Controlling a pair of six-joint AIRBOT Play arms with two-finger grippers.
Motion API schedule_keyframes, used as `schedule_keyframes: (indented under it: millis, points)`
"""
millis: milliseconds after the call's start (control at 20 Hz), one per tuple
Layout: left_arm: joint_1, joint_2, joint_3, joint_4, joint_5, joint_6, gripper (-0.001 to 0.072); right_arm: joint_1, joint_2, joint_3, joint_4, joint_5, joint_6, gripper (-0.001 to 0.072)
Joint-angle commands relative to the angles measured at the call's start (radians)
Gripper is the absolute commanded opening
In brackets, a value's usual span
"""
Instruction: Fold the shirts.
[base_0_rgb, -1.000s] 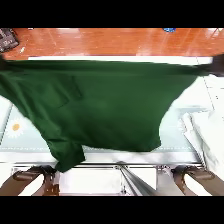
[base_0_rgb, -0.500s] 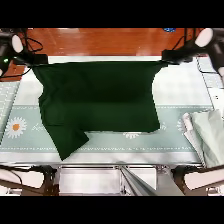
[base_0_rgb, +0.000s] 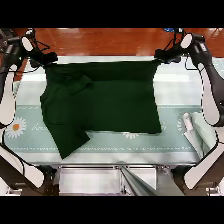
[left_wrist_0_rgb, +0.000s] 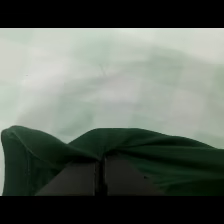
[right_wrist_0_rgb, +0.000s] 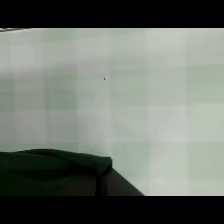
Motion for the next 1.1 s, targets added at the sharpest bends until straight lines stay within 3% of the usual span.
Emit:
schedule_keyframes:
  millis: [0, 150, 300, 1050]
  points:
    - [0.021, 0.011, 0.016, -0.105, -0.086, 0.110, 0.0016, -0.024, -0.004, 0.014, 0.070, 0.097, -0.072, 0.0025]
    - [0.056, 0.037, 0.014, -0.124, -0.286, 0.218, 0.0016, -0.037, 0.022, 0.013, 0.067, 0.297, -0.155, 0.0025]
    - [0.074, 0.036, -0.051, -0.166, -0.375, 0.279, 0.0016, -0.037, 0.022, -0.024, 0.067, 0.425, -0.168, 0.0025]
    - [0.120, 0.019, -0.163, -0.177, -0.430, 0.311, 0.0016, -0.036, 0.003, -0.122, 0.068, 0.517, -0.174, 0.0025]
